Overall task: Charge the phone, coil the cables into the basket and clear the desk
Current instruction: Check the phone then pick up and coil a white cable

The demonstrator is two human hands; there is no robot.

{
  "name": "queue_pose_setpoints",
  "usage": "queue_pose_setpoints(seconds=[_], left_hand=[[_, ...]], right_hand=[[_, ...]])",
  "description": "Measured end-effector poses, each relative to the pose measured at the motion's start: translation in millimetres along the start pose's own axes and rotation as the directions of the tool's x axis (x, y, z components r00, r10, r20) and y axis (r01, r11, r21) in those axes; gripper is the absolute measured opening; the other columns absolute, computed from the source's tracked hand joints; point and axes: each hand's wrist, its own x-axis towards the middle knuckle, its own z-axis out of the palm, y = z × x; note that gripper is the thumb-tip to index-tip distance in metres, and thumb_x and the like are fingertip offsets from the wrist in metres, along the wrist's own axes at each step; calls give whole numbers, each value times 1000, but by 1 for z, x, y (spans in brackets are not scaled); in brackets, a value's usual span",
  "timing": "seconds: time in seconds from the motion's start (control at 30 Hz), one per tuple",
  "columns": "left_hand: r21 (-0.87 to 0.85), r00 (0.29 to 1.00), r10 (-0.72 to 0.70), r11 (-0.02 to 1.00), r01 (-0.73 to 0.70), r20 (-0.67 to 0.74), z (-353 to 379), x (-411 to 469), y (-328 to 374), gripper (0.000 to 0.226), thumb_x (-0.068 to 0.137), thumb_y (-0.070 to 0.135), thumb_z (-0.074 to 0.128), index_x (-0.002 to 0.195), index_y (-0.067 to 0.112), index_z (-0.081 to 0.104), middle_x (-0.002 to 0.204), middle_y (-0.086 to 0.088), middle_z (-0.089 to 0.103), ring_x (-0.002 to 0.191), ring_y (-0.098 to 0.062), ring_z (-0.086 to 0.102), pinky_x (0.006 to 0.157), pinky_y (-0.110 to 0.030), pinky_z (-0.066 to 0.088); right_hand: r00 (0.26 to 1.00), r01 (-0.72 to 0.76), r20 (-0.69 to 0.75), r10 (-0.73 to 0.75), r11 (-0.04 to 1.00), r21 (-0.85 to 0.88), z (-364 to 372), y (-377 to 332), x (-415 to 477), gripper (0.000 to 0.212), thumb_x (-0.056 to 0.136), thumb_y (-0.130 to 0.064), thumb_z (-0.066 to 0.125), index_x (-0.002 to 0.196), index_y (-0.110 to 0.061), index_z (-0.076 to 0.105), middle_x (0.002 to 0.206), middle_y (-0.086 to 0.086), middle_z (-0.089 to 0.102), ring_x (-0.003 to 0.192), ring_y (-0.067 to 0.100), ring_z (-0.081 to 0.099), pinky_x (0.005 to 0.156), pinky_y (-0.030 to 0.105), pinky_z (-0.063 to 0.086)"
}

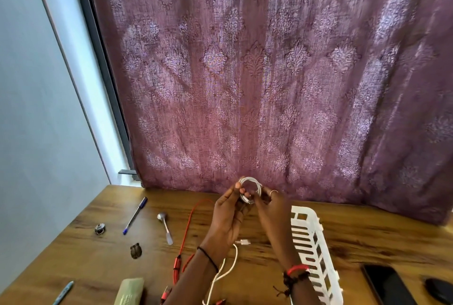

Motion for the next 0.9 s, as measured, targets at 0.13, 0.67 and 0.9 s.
queue_pose_setpoints(seconds=[0.13,0.67,0.9], left_hand=[[46,1000,-18,999,17,13,-4,1,-5,22,96,9,44,92,1,64,66,-3,65,61,-10,65,59,-22,57],[895,914,352,313,-317,201,-33,14,-12,15,91,14,58,87,6,70,67,2,61,61,-5,46,59,-29,38],[812,945,325,541,-218,38,-35,20,-10,13,87,-2,56,95,-6,65,85,-19,67,80,-26,61,74,-45,52]], right_hand=[[998,-30,-52,31,999,19,4,3,-3,25,89,-23,61,94,-1,72,81,13,73,71,20,64,65,31,49],[994,-108,-4,109,990,88,6,14,-10,34,87,-29,63,113,-8,67,100,11,73,82,12,62,71,22,46],[980,-188,127,155,931,314,8,11,-10,10,85,-25,66,93,-20,71,78,-14,71,67,-8,62,59,3,42]])
